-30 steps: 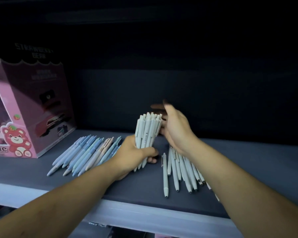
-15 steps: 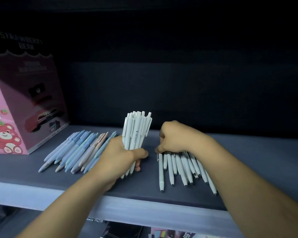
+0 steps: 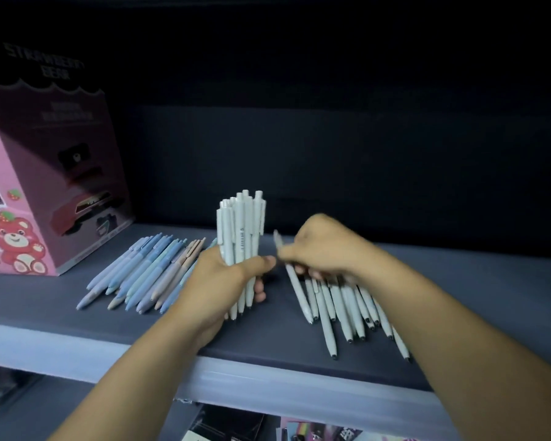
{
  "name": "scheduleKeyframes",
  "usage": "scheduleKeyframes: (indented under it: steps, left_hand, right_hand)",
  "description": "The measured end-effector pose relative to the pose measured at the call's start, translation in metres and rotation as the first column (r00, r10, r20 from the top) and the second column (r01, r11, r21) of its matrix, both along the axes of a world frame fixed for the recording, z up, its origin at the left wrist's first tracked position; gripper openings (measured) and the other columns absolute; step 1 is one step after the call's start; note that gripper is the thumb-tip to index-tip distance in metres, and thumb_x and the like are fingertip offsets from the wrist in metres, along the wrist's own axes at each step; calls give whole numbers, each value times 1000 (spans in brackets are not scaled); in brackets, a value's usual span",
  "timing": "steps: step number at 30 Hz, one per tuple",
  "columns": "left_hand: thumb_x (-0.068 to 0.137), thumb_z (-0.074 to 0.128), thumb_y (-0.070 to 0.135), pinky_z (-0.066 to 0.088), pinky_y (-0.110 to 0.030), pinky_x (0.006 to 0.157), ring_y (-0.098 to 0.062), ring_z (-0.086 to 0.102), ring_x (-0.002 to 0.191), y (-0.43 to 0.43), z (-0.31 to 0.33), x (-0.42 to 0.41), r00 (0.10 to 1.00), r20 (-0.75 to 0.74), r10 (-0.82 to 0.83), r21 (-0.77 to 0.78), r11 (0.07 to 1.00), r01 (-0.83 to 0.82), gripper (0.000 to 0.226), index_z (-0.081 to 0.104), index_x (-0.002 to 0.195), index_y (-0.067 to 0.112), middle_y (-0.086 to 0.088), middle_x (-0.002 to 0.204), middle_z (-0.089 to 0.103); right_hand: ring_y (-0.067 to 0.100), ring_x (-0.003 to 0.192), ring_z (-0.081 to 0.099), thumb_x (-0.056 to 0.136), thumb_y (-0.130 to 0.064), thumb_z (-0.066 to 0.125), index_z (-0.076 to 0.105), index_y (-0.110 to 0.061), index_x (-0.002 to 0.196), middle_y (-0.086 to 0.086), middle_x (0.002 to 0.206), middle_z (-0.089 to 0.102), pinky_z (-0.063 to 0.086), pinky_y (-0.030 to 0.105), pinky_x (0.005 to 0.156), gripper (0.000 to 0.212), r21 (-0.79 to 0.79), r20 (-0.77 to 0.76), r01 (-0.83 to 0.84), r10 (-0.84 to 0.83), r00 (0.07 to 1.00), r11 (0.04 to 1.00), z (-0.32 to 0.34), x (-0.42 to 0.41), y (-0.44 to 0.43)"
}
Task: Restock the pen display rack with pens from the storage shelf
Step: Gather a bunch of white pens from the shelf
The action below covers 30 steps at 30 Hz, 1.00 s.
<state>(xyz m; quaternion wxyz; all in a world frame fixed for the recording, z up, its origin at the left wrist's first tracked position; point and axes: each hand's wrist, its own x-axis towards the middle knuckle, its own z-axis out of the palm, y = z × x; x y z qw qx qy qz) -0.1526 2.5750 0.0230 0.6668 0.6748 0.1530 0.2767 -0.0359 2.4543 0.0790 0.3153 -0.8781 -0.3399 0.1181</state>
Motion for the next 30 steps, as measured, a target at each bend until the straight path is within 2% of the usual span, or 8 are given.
scheduleKeyframes:
  steps: [2,4,6,9,13,18,23,30]
  left_hand:
    - [85,80,6,57,-34,61,-20,59,59,2,0,-1,1000,26,17,-109,994,-14,19,61,85,9,-6,65,58]
    - [83,83,11,61,-38,69,-22,65,66,2,2,-2,999,50,-2,-160,987,10,20,64,87,6,-9,71,62]
    - [80,83,15,63,-42,74,-27,70,73,-1,4,-2,996,78,-34,-191,980,49,21,70,90,2,-14,79,68]
    - [70,82,23,65,-45,74,-34,75,78,-6,9,-5,991,105,-83,-244,964,106,37,74,98,0,-14,83,72]
    - [76,80,24,64,-44,64,-35,74,70,-8,14,-9,991,116,-65,-323,941,100,21,76,86,6,-12,75,65]
    - [85,77,30,64,-45,68,-31,74,71,-3,17,-11,988,126,-91,-400,906,135,32,64,96,2,-12,75,63]
    - [82,75,20,64,-39,65,-29,74,72,-7,16,-14,966,121,-229,-269,929,255,17,79,96,11,-16,89,74]
    - [82,74,-2,54,-32,54,-21,58,58,-2,10,-10,975,89,-205,-158,963,217,24,69,105,5,-17,88,65]
  right_hand:
    - [15,34,43,91,-22,63,68,-3,72,6,50,58,30,20,37,27,266,-151,37,4,989,963,10,6,-4]
    - [17,42,54,95,-14,61,69,6,86,12,65,64,38,23,37,24,518,-278,63,98,955,853,19,8,-7]
    - [21,49,63,96,-10,60,68,14,95,15,71,64,48,24,43,26,637,-342,43,233,910,770,22,5,-8]
    - [24,57,68,97,-6,58,67,16,95,20,74,64,56,26,50,24,646,-329,-70,360,873,760,19,-2,-5]
    - [25,56,66,99,-5,59,68,7,88,18,73,64,54,27,48,19,649,-240,-160,400,885,744,16,-3,-2]
    - [26,55,66,98,-4,61,65,6,86,17,72,65,52,28,46,16,629,-155,-229,408,900,743,16,6,-7]
    - [23,53,64,97,-1,62,65,9,90,19,72,64,48,25,42,13,654,-130,-285,475,870,701,6,1,-2]
    - [20,51,57,98,-10,65,65,4,89,13,70,68,40,22,39,17,629,-117,-303,473,873,716,-6,3,6]
